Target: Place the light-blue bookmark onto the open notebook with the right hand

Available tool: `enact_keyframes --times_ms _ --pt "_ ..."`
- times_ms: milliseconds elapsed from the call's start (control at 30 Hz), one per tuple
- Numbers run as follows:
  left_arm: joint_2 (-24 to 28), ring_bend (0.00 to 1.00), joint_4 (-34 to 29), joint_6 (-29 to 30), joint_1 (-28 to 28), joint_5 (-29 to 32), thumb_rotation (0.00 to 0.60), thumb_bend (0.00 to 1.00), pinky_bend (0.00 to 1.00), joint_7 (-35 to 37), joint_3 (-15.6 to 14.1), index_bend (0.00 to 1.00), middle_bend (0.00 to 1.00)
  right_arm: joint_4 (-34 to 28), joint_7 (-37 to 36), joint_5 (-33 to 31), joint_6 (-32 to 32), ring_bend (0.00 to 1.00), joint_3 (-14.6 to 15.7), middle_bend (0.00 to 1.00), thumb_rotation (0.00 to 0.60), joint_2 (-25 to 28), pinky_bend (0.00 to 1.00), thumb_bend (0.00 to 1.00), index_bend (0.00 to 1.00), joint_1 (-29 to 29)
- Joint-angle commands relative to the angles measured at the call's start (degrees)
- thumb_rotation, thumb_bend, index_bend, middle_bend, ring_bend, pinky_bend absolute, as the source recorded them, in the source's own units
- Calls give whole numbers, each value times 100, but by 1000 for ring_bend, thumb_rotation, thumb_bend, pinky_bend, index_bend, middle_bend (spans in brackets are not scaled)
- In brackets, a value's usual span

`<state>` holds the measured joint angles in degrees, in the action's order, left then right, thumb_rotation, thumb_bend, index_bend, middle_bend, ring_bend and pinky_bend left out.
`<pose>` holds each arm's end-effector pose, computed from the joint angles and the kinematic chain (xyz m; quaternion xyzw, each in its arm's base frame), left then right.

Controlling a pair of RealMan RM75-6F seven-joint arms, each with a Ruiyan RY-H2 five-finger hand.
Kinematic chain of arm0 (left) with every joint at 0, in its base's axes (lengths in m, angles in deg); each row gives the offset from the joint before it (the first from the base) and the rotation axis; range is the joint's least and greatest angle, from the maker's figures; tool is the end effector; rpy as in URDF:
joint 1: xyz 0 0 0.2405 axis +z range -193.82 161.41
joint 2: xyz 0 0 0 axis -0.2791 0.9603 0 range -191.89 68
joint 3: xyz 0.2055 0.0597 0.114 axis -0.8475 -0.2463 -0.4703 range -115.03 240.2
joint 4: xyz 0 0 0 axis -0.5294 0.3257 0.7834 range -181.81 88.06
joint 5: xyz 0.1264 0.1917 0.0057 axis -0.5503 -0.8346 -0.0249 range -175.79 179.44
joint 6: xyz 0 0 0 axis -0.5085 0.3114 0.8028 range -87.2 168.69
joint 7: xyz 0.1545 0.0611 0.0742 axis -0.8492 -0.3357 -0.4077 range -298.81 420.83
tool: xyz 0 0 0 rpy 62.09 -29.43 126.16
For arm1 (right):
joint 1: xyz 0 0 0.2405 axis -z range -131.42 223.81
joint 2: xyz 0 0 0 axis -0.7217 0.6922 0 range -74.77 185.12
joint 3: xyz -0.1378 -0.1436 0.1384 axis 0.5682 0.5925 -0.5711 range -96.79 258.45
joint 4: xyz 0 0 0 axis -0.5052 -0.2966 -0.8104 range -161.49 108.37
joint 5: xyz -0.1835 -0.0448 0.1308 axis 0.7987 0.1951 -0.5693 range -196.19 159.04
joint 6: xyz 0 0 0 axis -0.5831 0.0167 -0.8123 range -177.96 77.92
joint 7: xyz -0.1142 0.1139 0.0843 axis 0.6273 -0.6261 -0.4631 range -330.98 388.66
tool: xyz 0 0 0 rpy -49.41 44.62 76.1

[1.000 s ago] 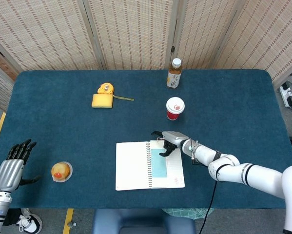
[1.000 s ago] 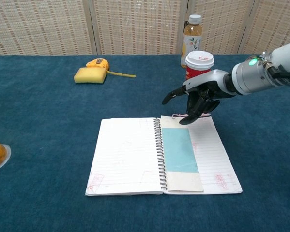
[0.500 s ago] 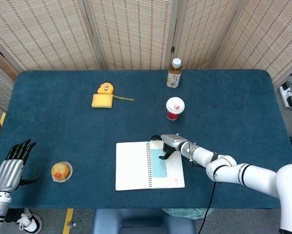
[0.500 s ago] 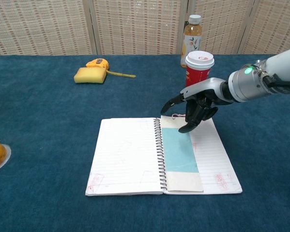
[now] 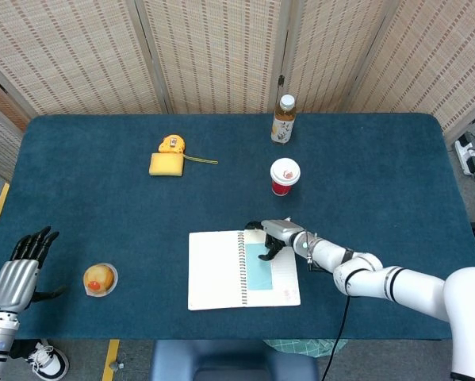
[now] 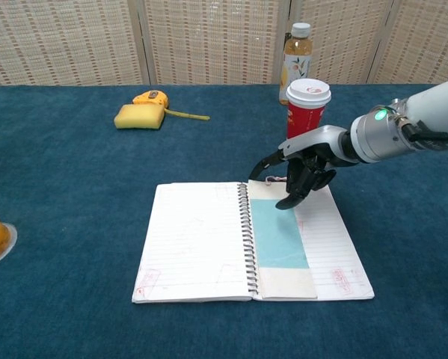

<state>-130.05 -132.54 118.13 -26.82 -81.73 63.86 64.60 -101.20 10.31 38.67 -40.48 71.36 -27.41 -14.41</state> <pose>-0.3192 0.2488 0.1040 -0.6236 -0.4110 -0.3665 0.5548 -0.1248 -0.4033 -0.0899 0.7338 -0.6174 0.1930 0.2076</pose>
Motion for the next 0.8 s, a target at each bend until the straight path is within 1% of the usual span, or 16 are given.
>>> enact_keyframes --times_ms 33,200,333,367,433,467,500,533,600,633,667,700,733,767,800 --pt "-3 0 5 1 1 4 600 167 0 -3 2 56 0 -19 -10 24 22 1000 -25 1000 576 7 1000 374 143 27" --pt "-10 0 7 -7 -4 2 600 167 0 -23 -2 56 0 -66 -17 115 76 1000 -85 1000 580 52 1000 374 146 104" --pt "-5 0 -7 26 7 -10 600 167 0 -18 0 56 0 -272 -100 248 362 1000 -273 1000 581 181 1000 374 145 333" --pt "-1 0 -10 32 8 -13 600 167 0 -15 1 56 0 -364 -116 323 516 1000 -331 1000 581 232 1000 373 145 433" --pt "3 0 -10 42 12 -19 600 167 0 -9 1 56 0 -614 -66 645 1145 1000 -417 1000 583 369 1000 362 144 756" --pt "5 0 -9 44 12 -23 600 167 0 -8 0 56 0 -722 -13 832 1548 1000 -428 993 583 420 1000 342 140 936" --pt "7 0 -9 45 11 -31 600 166 0 -4 -3 56 0 -866 79 1116 2145 994 -402 970 584 490 998 315 132 1201" --pt "8 0 -11 49 11 -42 600 166 0 -2 -6 56 0 -968 147 1319 2582 973 -360 931 586 555 985 292 120 1406" --pt "8 0 -13 65 9 -74 600 167 0 -1 -13 56 0 -1141 309 1613 3390 862 -230 781 594 692 915 219 79 1826" --pt "7 0 -16 80 11 -102 600 167 0 -1 -23 57 0 -1239 447 1734 3788 764 -102 674 598 800 850 174 55 2082" --pt "7 0 -20 92 13 -123 600 167 0 -5 -29 57 0 -1325 513 1771 3995 655 2 560 599 899 785 130 34 2260" --pt "9 0 -31 103 16 -141 600 167 0 -12 -37 57 0 -1421 489 1776 4183 577 86 487 599 982 739 108 25 2441" --pt "21 0 -65 128 27 -167 600 166 0 -29 -51 58 0 -1515 399 1797 4397 463 203 385 600 1084 657 85 15 2672" --pt "38 0 -109 169 41 -201 600 166 0 -49 -61 61 0 -1553 363 1831 4551 344 303 276 600 1166 552 69 10 2839" --pt "56 0 -160 244 61 -260 600 167 0 -68 -70 64 0 -1570 366 1873 4741 256 396 188 600 1238 456 59 5 3012"
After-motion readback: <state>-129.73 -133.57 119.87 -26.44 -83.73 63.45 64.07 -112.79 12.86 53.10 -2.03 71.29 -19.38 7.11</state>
